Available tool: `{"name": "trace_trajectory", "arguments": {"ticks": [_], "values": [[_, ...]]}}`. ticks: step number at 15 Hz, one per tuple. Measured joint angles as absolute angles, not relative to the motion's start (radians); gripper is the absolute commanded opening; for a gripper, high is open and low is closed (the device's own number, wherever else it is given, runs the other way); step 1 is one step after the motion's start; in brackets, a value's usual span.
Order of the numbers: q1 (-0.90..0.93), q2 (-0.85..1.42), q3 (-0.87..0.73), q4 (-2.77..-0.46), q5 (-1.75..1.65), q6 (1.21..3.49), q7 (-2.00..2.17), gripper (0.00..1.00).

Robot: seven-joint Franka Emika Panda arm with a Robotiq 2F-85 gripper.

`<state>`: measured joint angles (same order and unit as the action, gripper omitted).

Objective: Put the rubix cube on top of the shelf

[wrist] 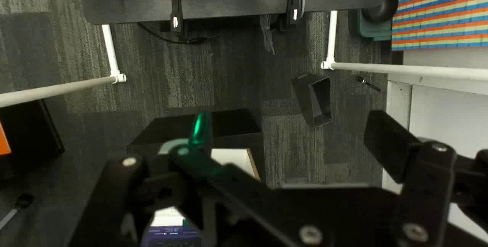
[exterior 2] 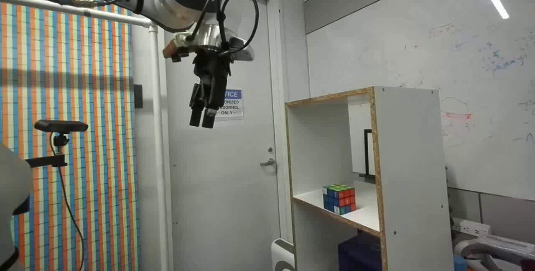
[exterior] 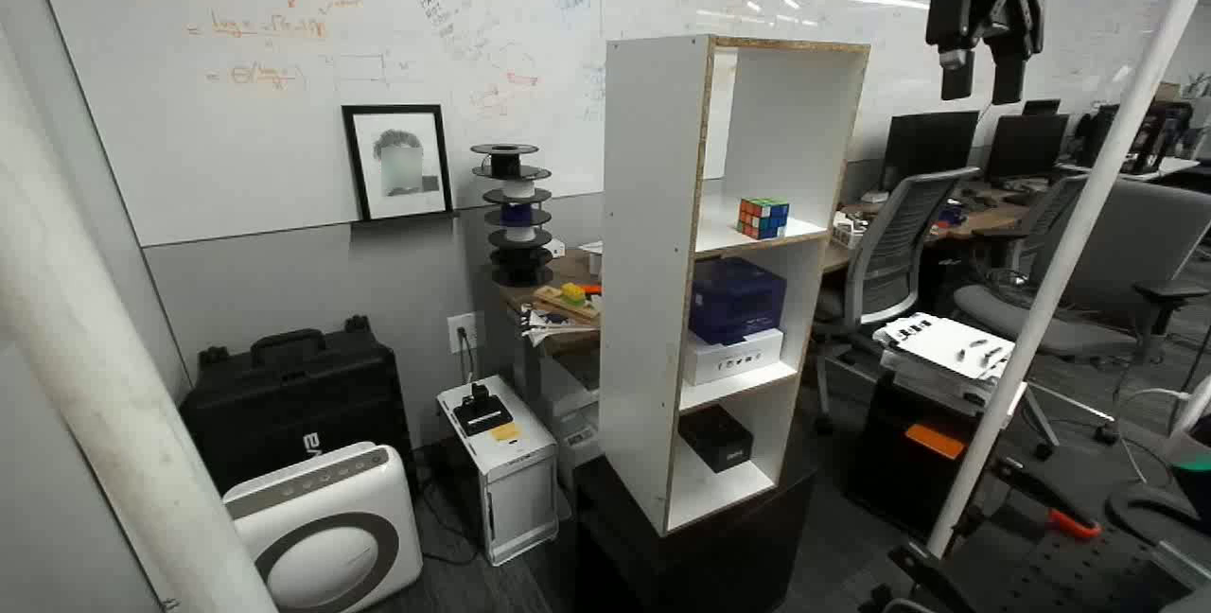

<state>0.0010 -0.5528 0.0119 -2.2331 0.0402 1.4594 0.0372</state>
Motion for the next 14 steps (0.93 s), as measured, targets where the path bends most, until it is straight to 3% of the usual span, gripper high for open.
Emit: {"name": "trace_trajectory", "arguments": {"ticks": [7,14], "values": [[0.001,-0.556,0.014,-2.234,0.035,1.472,0.037,1.0],[-0.013,-0.585,0.019,-2.481,-0.019,2.005,0.086,1.0]]}}
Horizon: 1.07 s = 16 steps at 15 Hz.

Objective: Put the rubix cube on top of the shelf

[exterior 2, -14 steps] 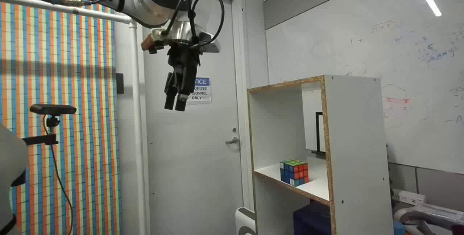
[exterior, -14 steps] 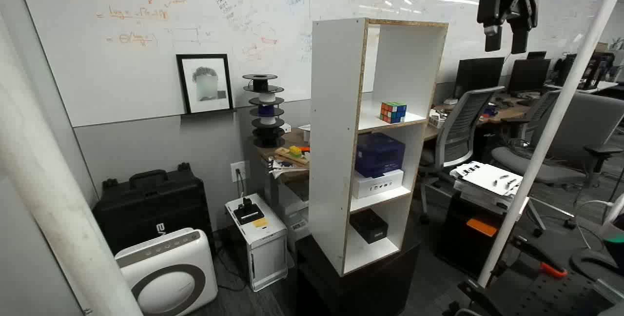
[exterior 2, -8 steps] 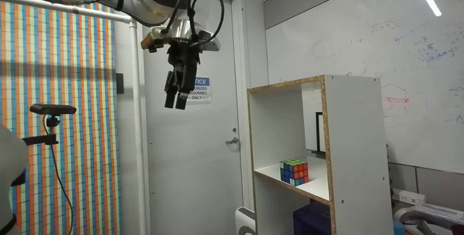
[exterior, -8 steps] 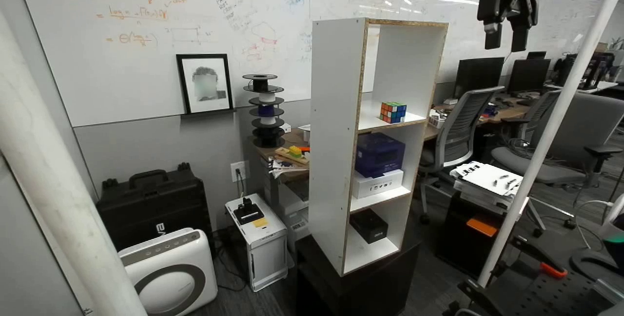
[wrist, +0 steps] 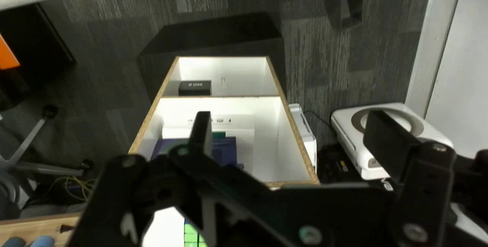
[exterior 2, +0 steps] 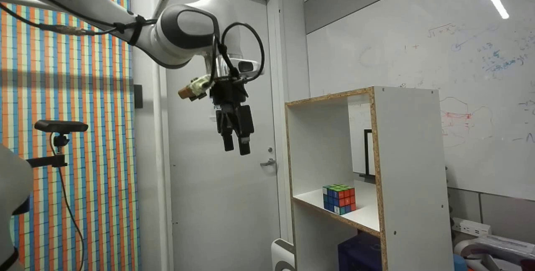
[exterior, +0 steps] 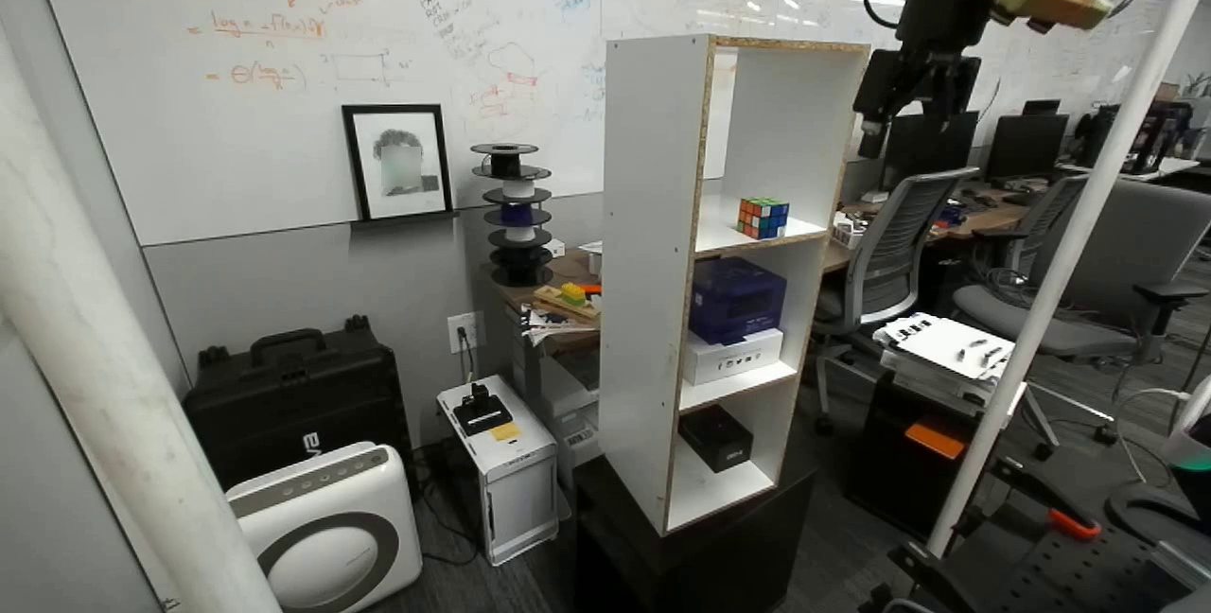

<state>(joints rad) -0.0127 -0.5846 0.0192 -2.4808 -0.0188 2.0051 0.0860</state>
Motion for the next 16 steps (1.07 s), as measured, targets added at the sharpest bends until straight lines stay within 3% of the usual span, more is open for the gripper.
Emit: {"name": "trace_trajectory", "arguments": {"ticks": [8,16], "values": [[-0.111,-0.508,0.032,-2.739,-0.109,2.647,0.203,1.0],[-0.329,-0.082,0.202,-2.697,-0.238,3.169,0.4,1.0]]}}
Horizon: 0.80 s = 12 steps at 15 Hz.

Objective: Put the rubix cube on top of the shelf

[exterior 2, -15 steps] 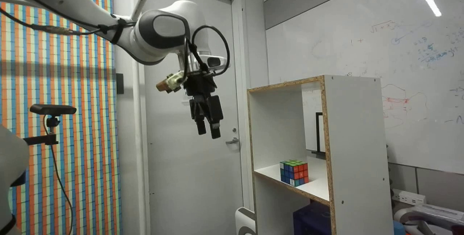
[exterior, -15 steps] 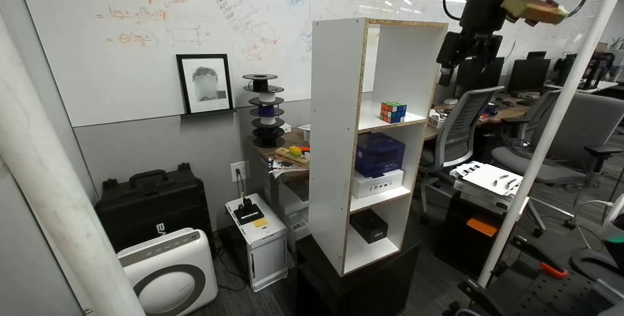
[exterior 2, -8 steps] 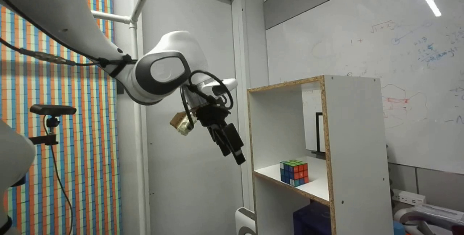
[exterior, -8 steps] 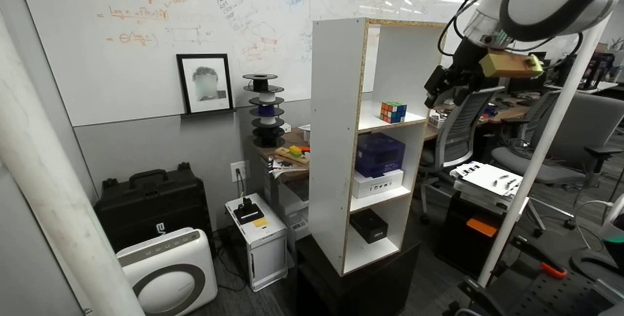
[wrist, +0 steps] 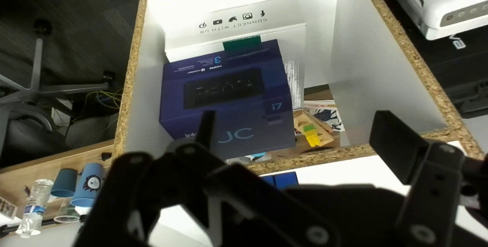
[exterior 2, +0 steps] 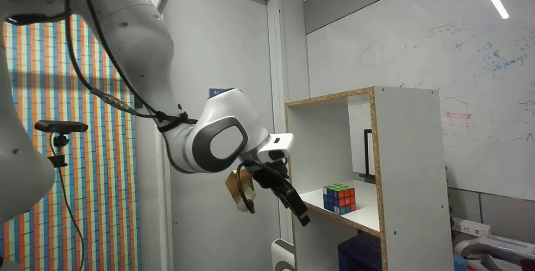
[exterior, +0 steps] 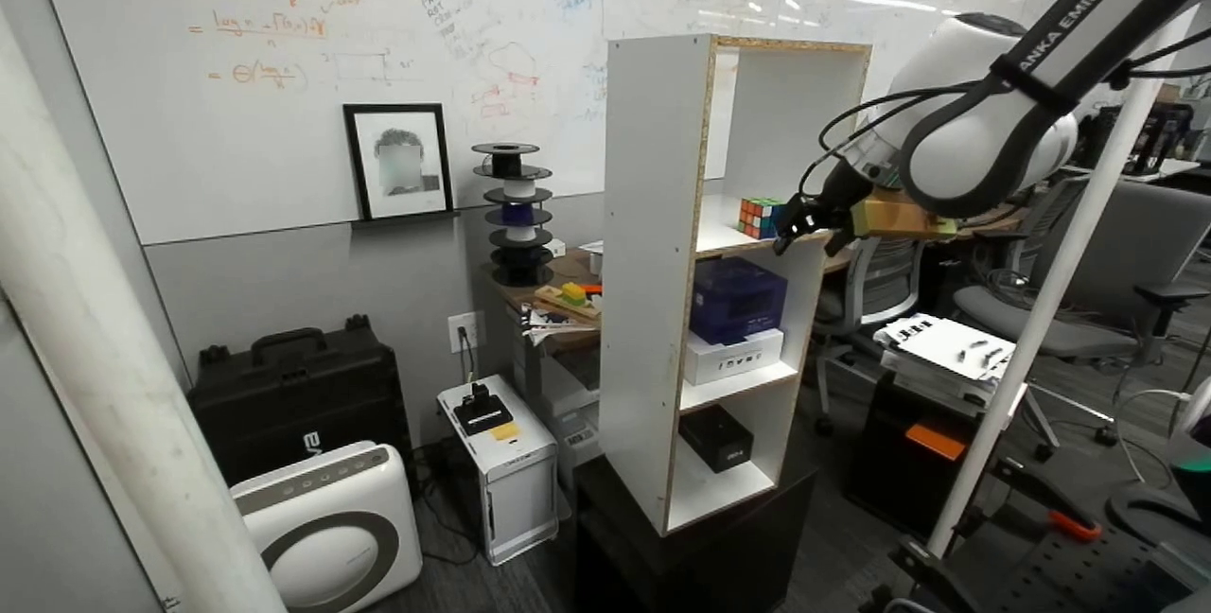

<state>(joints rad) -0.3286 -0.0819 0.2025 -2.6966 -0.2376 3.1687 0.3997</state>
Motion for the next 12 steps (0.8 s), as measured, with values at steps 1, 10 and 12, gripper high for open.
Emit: {"name": "trace_trajectory", "arguments": {"ticks": [1,10,12], "values": [[-0.363,-0.045,0.219,-2.664,-0.267,3.175,0.418,1.0],[-0.414,0.028,0.199,-2.463,-0.441,3.167,0.564,1.0],[-0.41,0.055,0.193,-2.439,-0.496,3.167,0.608,1.0]]}}
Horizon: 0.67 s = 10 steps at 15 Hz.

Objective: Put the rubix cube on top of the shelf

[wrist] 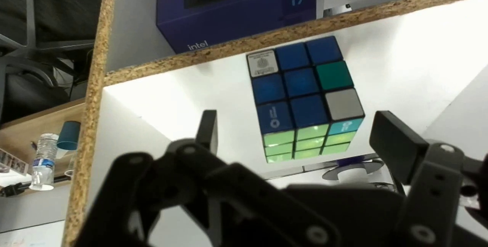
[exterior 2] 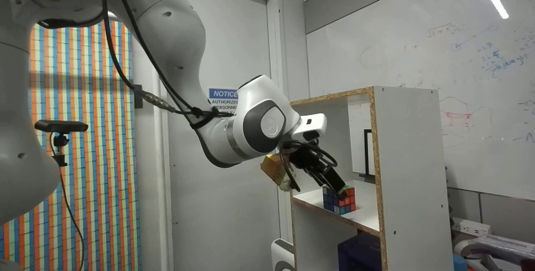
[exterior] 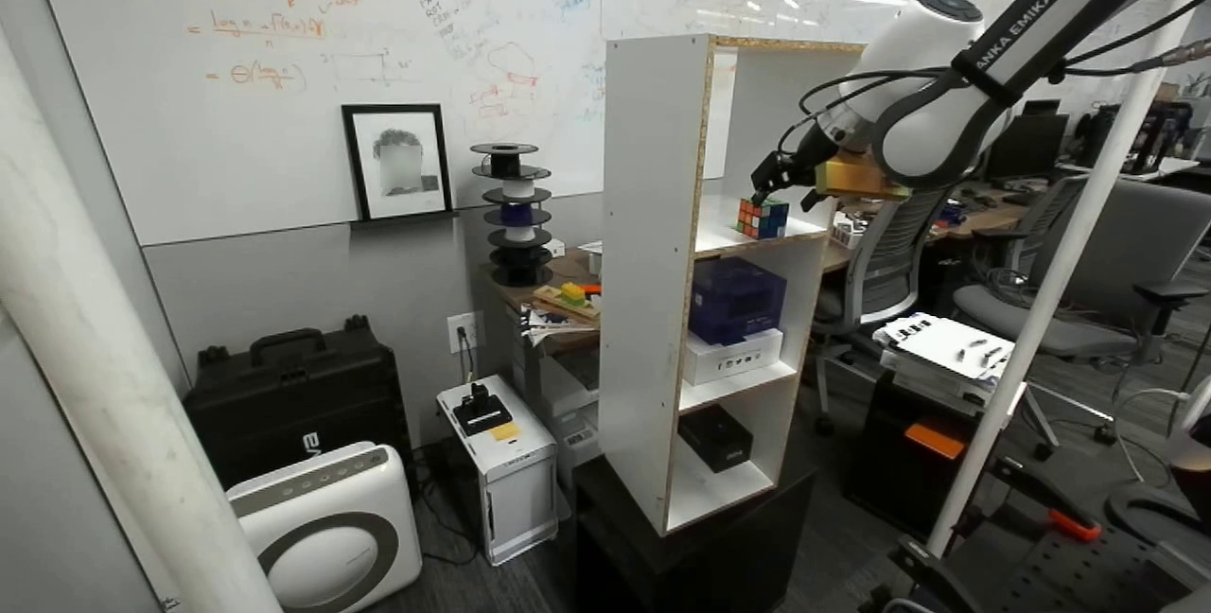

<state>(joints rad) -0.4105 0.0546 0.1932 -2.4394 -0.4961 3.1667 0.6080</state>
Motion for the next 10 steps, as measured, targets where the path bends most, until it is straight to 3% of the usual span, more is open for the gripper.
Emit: {"name": "trace_trajectory", "arguments": {"ticks": [1,2,6,10], "values": [[-0.405,0.07,0.186,-2.426,-0.525,3.167,0.629,0.75],[-0.397,0.086,0.175,-2.411,-0.555,3.166,0.651,0.74],[-0.336,0.147,0.104,-2.351,-0.677,3.167,0.732,0.42],[-0.298,0.143,0.082,-2.355,-0.73,3.174,0.756,0.38]]}}
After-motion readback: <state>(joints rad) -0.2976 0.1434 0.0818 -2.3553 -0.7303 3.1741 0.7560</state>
